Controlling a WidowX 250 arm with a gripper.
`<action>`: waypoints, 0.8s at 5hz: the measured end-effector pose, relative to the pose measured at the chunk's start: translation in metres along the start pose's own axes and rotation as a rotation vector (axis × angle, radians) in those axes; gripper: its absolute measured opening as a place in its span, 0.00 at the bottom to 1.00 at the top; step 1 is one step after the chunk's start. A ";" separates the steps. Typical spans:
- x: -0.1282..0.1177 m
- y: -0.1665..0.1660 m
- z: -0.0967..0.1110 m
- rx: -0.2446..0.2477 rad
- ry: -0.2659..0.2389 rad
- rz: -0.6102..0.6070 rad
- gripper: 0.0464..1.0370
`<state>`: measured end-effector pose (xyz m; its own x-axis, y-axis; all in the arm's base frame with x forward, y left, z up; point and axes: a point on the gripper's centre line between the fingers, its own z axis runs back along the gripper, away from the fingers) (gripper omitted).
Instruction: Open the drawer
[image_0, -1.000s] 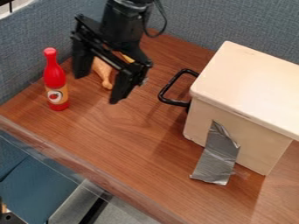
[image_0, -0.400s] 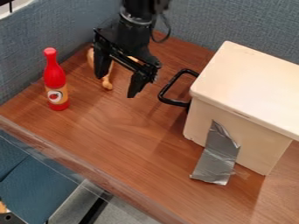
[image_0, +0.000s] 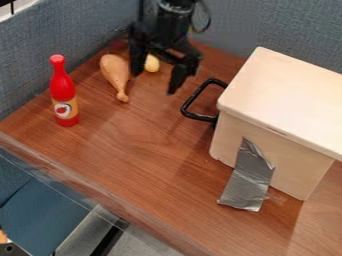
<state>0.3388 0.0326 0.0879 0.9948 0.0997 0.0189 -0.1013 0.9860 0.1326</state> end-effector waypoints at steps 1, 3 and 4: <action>0.018 -0.007 0.012 -0.050 -0.015 0.025 0.96; 0.026 -0.026 0.000 -0.067 -0.006 0.013 0.96; 0.025 -0.034 -0.011 -0.060 0.003 0.006 0.96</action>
<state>0.3667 0.0034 0.0734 0.9942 0.1059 0.0169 -0.1068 0.9916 0.0733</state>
